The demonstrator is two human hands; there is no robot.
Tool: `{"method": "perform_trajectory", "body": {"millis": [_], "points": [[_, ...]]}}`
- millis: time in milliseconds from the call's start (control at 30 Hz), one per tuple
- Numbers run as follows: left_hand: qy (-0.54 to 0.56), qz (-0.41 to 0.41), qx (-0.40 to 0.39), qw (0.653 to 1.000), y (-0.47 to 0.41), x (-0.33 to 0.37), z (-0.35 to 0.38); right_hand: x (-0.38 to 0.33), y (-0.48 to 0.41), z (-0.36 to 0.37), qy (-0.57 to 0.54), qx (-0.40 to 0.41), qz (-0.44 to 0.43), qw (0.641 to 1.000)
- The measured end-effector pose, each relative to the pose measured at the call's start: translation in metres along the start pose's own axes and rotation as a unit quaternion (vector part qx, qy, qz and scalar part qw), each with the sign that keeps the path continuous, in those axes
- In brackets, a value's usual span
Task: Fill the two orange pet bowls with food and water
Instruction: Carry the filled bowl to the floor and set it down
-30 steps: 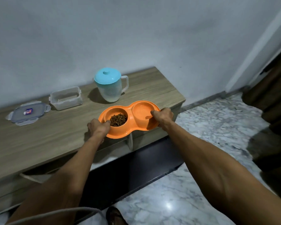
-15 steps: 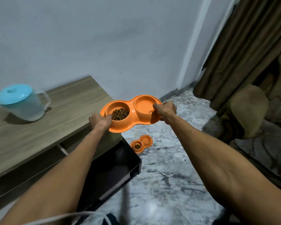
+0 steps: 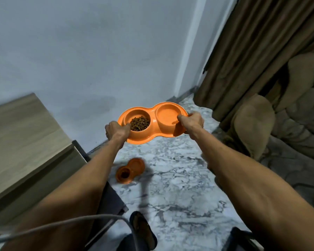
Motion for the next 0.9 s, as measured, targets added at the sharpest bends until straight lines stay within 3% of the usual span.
{"method": "perform_trajectory", "body": {"millis": [467,667,900], "points": [[-0.028,-0.064,0.032,0.997,-0.110,-0.002,0.183,0.039,-0.213,0.135,0.019,-0.056,0.001,0.998],[-0.028,-0.148,0.059,0.987,-0.154,-0.081,0.295,0.112,-0.310,0.251,0.053,-0.129,-0.019,0.990],[-0.067,-0.207,0.096,0.971,-0.196,-0.211,0.440,0.254,-0.401,0.395,0.098,-0.190,-0.016,0.977]]}}
Point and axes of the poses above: each hand's wrist, its own y-axis away from the middle knuckle, its own z-axis out of the palm, x = y × z, the point moved 10 cm from there along -y, towards the middle knuckle, and after that the axes turned 9 degrees about x, right-handed, at the moved point
